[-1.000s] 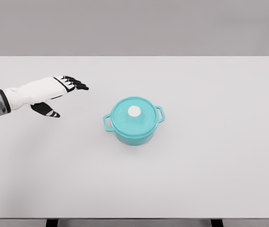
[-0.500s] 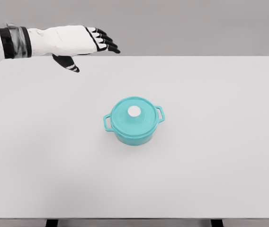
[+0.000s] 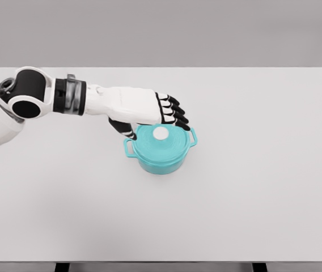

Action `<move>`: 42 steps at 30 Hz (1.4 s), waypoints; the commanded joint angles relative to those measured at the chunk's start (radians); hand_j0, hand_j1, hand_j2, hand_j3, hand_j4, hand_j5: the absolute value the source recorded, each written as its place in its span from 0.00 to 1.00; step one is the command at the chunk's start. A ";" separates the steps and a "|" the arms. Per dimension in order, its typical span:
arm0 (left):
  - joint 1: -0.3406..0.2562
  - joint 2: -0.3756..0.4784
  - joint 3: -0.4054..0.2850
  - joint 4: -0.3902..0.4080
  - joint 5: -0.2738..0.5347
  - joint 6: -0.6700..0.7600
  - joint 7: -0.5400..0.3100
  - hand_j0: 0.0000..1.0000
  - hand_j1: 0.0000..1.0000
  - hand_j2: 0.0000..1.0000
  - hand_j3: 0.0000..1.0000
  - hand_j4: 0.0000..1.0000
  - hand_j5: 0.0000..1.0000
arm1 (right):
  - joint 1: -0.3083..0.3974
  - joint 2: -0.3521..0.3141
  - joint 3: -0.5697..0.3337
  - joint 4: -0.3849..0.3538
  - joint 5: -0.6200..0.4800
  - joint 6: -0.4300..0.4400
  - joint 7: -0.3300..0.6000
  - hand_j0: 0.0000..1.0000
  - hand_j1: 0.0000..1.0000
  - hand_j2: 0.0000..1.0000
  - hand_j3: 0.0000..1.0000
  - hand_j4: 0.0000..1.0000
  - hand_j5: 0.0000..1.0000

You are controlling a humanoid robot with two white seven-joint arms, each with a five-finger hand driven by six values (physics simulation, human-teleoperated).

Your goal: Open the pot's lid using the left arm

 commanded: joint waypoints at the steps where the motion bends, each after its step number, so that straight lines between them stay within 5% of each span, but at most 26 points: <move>1: 0.003 -0.001 -0.006 0.001 0.005 0.003 0.001 1.00 1.00 1.00 1.00 1.00 1.00 | 0.000 0.000 0.000 0.000 0.000 0.000 0.000 1.00 1.00 1.00 1.00 1.00 1.00; 7: 0.025 -0.027 -0.009 0.015 0.005 0.003 0.001 1.00 1.00 1.00 1.00 1.00 1.00 | 0.000 0.000 0.000 0.000 0.000 0.000 0.000 1.00 1.00 1.00 1.00 1.00 1.00; 10: 0.023 -0.029 -0.009 0.016 0.004 0.003 0.001 0.92 0.92 0.92 0.92 0.92 0.92 | 0.000 0.000 0.000 0.000 0.000 0.000 0.000 1.00 1.00 1.00 1.00 1.00 1.00; 21: 0.025 -0.095 -0.010 0.098 -0.095 0.003 0.001 0.83 0.83 0.83 0.83 0.83 0.83 | 0.000 0.000 0.000 0.000 0.000 0.000 0.000 1.00 1.00 1.00 1.00 1.00 1.00; 35: 0.038 -0.093 -0.022 0.128 -0.153 0.003 0.001 0.83 0.83 0.83 0.83 0.83 0.83 | 0.000 0.000 0.000 0.000 0.000 0.000 0.000 1.00 1.00 1.00 1.00 1.00 1.00; 37: 0.038 -0.093 -0.022 0.128 -0.153 0.003 0.001 0.71 0.71 0.71 0.71 0.71 0.71 | 0.000 0.000 0.000 0.000 0.000 0.000 0.000 1.00 1.00 1.00 1.00 1.00 1.00; 42: 0.038 -0.093 -0.022 0.128 -0.153 0.003 0.001 0.66 0.66 0.66 0.66 0.66 0.66 | 0.000 0.000 0.000 0.000 0.000 0.000 0.000 1.00 1.00 1.00 1.00 1.00 1.00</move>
